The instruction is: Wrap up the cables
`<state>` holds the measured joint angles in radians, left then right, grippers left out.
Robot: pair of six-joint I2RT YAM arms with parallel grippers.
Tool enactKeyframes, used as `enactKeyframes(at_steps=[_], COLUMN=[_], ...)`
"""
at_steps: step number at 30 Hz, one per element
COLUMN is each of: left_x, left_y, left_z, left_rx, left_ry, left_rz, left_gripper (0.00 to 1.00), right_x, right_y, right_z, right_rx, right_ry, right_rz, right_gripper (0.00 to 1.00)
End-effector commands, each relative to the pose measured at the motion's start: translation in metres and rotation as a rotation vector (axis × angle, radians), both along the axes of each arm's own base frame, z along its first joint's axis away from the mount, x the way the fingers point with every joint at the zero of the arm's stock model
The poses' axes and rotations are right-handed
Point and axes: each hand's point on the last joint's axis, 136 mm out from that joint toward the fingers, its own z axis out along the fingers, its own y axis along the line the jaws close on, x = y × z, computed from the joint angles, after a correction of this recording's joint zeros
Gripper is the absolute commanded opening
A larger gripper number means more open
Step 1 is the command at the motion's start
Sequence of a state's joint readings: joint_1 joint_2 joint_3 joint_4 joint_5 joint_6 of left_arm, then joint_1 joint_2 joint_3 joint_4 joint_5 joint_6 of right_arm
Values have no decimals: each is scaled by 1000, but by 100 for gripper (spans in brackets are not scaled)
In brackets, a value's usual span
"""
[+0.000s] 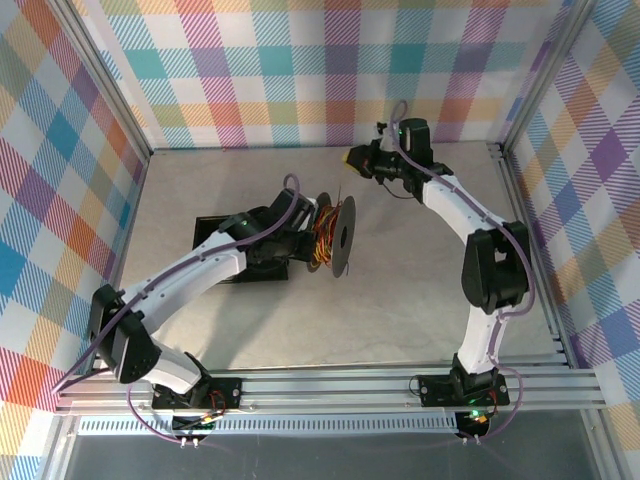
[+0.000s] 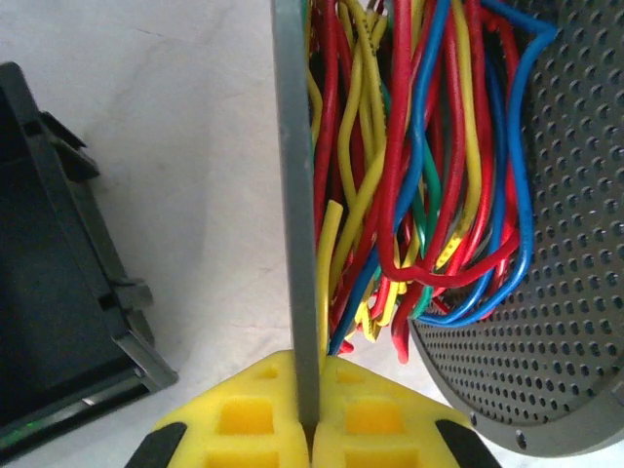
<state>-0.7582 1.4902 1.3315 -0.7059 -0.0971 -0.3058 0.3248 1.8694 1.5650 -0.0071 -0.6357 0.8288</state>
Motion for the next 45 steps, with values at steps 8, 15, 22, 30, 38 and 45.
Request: enactKeyframes(at_steps=[8,15,22,30,38,45], left_x=[38,58,67,67,60,56], left_y=[7,10,10,9,13,17], left_z=[2,4,7,1,-7,-11], left_rx=[28,-22,-67,-61,-40,-30], left_ry=[-23,-39,-53,-47,-30,-29], left_rz=[133,217,253,243,221,221], left_gripper=[0,0,0,0,0,0], right_x=[-75,-109,-126,-135,-126,-116], right_y=[23,43,56,44,6,-18], right_z=[83,78,34,33,39,34], right_rx=[-58,-87,-176,-195,-243,-153], right_ry=[-345,-373,-322,-322,-316,-256], right_rz=[109,141,151,119,-12,-64], right_gripper=[0,0,0,12,32,33])
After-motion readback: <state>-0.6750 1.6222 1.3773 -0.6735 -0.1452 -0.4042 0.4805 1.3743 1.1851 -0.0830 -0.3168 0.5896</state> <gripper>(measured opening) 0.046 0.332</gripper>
